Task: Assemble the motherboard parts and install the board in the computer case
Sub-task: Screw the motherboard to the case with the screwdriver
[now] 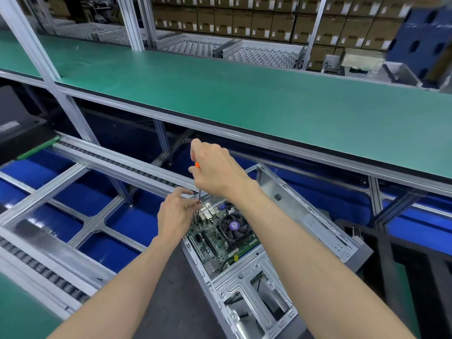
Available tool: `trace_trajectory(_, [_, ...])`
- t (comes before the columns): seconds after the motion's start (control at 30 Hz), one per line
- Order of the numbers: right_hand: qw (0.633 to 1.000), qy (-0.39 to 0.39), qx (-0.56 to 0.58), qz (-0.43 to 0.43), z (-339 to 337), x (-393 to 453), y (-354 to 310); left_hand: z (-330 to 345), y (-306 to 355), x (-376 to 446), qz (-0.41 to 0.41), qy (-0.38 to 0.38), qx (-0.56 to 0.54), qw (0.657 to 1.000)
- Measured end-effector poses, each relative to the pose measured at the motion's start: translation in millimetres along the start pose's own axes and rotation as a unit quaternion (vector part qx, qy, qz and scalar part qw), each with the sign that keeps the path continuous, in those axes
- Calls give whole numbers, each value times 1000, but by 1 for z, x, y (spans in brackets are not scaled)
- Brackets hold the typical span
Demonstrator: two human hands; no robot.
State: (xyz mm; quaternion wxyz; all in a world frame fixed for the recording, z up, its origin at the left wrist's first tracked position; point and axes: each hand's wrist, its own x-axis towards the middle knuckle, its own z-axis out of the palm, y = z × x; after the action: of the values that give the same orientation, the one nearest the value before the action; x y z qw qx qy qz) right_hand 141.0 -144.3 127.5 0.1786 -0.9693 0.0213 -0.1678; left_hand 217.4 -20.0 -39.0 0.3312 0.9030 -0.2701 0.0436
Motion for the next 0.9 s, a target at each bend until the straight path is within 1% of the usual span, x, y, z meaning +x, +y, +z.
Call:
trace_trajectory(0.27, [1000, 0, -1, 6, 4, 2, 1, 2, -2, 2, 18, 4, 37, 999])
trace_trajectory(0.47, [999, 12, -46, 8, 6, 7, 1, 3, -3, 2, 20, 2, 40, 999])
trace_trajectory(0.9, [999, 12, -34, 6, 6, 7, 0, 2, -2, 2, 18, 3, 32, 999])
